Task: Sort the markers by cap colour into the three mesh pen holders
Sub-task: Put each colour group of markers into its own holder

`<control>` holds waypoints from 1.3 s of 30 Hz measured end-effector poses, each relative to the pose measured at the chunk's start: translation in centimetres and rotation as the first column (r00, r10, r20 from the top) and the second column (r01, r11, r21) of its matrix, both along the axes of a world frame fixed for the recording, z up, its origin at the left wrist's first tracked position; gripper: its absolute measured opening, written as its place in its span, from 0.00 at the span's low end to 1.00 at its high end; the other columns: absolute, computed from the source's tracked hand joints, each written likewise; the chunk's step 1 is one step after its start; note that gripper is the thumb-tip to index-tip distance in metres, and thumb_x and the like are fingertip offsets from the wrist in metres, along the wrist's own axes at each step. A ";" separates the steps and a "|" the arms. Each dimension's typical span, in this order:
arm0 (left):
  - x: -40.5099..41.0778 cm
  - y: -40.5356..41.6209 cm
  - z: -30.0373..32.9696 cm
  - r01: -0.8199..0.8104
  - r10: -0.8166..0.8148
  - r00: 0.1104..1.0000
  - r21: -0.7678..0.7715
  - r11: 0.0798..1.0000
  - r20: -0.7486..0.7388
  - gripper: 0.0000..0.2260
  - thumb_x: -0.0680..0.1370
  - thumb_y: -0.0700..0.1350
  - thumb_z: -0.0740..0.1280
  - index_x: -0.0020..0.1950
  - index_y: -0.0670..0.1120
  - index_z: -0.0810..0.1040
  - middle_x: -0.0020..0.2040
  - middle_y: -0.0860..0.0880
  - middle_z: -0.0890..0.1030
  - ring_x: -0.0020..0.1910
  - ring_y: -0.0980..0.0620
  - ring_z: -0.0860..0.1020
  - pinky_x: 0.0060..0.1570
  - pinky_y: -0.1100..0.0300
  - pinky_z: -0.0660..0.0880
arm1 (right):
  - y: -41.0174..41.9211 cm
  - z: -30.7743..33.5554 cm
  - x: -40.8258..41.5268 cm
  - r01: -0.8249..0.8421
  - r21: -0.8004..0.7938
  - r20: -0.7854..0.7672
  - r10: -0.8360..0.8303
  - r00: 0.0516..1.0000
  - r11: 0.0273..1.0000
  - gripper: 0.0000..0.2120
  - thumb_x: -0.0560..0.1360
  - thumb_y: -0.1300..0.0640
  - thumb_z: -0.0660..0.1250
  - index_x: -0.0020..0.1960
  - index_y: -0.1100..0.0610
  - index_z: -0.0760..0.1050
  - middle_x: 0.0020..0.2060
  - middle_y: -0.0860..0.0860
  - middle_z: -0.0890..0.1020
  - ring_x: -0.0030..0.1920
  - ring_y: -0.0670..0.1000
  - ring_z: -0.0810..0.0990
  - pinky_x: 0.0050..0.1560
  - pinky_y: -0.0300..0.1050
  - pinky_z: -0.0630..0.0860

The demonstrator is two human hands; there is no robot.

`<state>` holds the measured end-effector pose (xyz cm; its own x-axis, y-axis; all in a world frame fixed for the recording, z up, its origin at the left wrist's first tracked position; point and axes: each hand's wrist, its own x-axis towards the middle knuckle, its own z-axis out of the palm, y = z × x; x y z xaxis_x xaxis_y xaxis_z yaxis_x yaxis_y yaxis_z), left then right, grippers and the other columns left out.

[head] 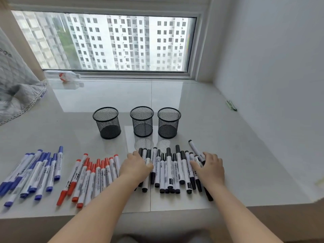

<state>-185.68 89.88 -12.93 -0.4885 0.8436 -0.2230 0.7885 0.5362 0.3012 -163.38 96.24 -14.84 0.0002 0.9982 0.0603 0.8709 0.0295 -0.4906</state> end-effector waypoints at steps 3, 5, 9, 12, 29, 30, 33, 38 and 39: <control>0.1 -0.1 0.0 0.017 -0.016 0.999 0.013 1.000 -0.042 0.19 0.79 0.49 0.56 0.64 0.37 0.63 0.61 0.39 0.70 0.58 0.41 0.73 0.52 0.53 0.71 | -0.2 -0.4 0.0 0.021 0.017 0.011 -0.021 1.000 1.000 0.26 0.73 0.43 0.63 0.66 0.55 0.68 0.61 0.53 0.72 0.61 0.55 0.68 0.59 0.48 0.66; 0.0 -0.2 0.1 0.027 -0.026 0.998 0.024 0.999 -0.055 0.15 0.79 0.44 0.56 0.63 0.38 0.64 0.61 0.39 0.70 0.57 0.41 0.73 0.50 0.54 0.70 | -0.2 -0.5 -0.3 0.013 0.023 0.040 -0.014 0.999 1.000 0.25 0.73 0.42 0.62 0.65 0.56 0.69 0.59 0.53 0.71 0.59 0.54 0.68 0.57 0.48 0.68; 0.0 -0.1 0.1 -0.030 0.029 1.000 0.069 0.997 0.007 0.15 0.79 0.46 0.55 0.60 0.38 0.65 0.58 0.38 0.73 0.56 0.39 0.74 0.51 0.50 0.71 | 0.0 -0.5 -0.6 0.008 0.002 0.072 -0.009 0.997 1.000 0.26 0.74 0.41 0.60 0.64 0.56 0.68 0.58 0.53 0.70 0.58 0.55 0.70 0.56 0.48 0.70; -0.1 0.2 0.1 -0.058 0.057 0.998 0.056 0.997 0.015 0.17 0.79 0.48 0.55 0.60 0.37 0.65 0.59 0.38 0.73 0.57 0.39 0.74 0.51 0.50 0.71 | 0.1 -0.5 -0.7 0.014 0.001 0.094 -0.014 0.995 1.000 0.26 0.74 0.39 0.59 0.63 0.56 0.68 0.57 0.53 0.70 0.56 0.55 0.71 0.54 0.49 0.69; -1.5 0.7 -0.5 -0.170 0.152 0.967 0.072 0.983 0.205 0.17 0.78 0.51 0.58 0.57 0.37 0.68 0.53 0.40 0.76 0.44 0.46 0.70 0.41 0.59 0.65 | 1.9 -0.2 -1.2 0.074 -0.059 0.199 -0.061 0.978 0.996 0.23 0.77 0.42 0.54 0.60 0.60 0.66 0.58 0.55 0.73 0.58 0.57 0.74 0.50 0.50 0.72; -1.5 0.7 -0.5 -0.171 0.154 0.966 0.070 0.983 0.206 0.17 0.78 0.51 0.58 0.57 0.37 0.68 0.53 0.40 0.77 0.43 0.46 0.70 0.41 0.58 0.65 | 2.0 -0.3 -1.3 0.064 -0.066 0.235 -0.047 0.971 0.996 0.22 0.78 0.43 0.54 0.61 0.61 0.66 0.59 0.55 0.73 0.58 0.56 0.74 0.50 0.49 0.72; -1.5 0.8 -0.3 -0.167 0.153 0.963 0.049 0.985 0.220 0.17 0.79 0.50 0.58 0.58 0.38 0.67 0.51 0.41 0.76 0.43 0.46 0.70 0.39 0.58 0.66 | 2.3 -0.1 -1.4 0.041 -0.089 0.304 -0.012 0.953 0.995 0.20 0.78 0.48 0.54 0.62 0.61 0.65 0.59 0.56 0.72 0.58 0.57 0.74 0.51 0.48 0.72; -1.9 1.1 -0.2 -0.205 0.171 0.924 0.065 0.977 0.341 0.14 0.79 0.50 0.58 0.53 0.39 0.69 0.44 0.44 0.75 0.42 0.46 0.72 0.38 0.58 0.66 | 3.3 0.4 -1.1 0.042 -0.120 0.263 -0.009 0.965 0.992 0.16 0.76 0.52 0.55 0.57 0.62 0.68 0.55 0.57 0.77 0.54 0.59 0.77 0.48 0.46 0.72; -2.0 1.2 -0.2 -0.218 0.176 0.919 0.082 0.972 0.353 0.13 0.79 0.50 0.58 0.52 0.39 0.70 0.44 0.44 0.75 0.42 0.46 0.71 0.39 0.58 0.65 | 3.5 0.4 -1.0 0.041 -0.117 0.254 -0.010 0.967 0.992 0.15 0.75 0.52 0.56 0.55 0.62 0.69 0.54 0.57 0.78 0.54 0.60 0.78 0.48 0.46 0.72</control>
<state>-187.64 91.08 -13.12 -0.5597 0.7683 -0.3107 0.5084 0.6144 0.6034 -164.38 99.74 -14.41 0.0258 0.9979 -0.0589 0.9667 -0.0399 -0.2530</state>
